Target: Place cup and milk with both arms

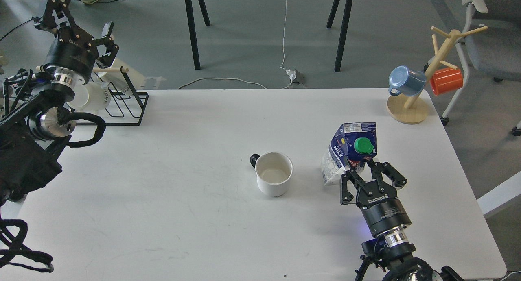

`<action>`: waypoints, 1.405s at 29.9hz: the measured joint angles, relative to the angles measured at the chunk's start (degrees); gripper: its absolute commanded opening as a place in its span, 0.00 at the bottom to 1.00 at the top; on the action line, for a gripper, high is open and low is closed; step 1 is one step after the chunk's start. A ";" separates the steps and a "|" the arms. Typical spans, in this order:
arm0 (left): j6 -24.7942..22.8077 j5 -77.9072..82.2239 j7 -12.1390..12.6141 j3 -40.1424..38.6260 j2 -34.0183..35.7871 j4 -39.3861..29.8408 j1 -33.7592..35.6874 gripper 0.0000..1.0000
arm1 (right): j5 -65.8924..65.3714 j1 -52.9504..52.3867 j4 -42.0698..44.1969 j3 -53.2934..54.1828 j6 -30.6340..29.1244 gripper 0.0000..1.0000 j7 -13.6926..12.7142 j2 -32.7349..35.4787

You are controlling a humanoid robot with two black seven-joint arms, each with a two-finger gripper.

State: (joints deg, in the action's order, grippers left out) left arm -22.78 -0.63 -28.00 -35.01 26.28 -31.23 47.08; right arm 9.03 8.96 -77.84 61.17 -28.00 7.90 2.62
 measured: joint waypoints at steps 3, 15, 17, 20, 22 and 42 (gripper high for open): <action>-0.11 0.01 0.00 0.02 0.14 -0.02 0.00 0.99 | -2.06 -0.88 2.66 -1.06 0.00 0.44 0.04 -2.13; -0.11 0.10 0.00 -0.02 0.22 0.03 -0.40 0.99 | -3.22 -4.36 8.30 -4.51 0.00 0.83 0.16 -2.63; -0.09 0.10 0.00 -0.05 0.14 0.03 -0.40 0.99 | -3.17 -4.37 8.36 -4.47 0.00 0.89 0.23 -2.62; -0.05 0.10 0.00 -0.05 0.10 -0.02 -0.41 0.99 | -3.07 -4.34 8.35 -4.45 0.00 0.97 0.27 -2.62; -0.01 0.11 0.00 -0.04 0.10 -0.02 -0.41 0.99 | -3.06 -4.19 8.27 -4.45 0.00 0.98 0.27 -2.62; -0.16 -0.15 0.23 -0.19 -0.82 -0.06 -0.86 0.99 | -3.41 9.56 -1.42 -0.02 0.00 0.98 0.35 10.61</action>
State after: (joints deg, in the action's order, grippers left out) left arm -22.95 -0.77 -27.77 -35.20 25.46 -31.29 46.22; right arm 5.61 18.52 -79.26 61.14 -28.00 8.25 13.23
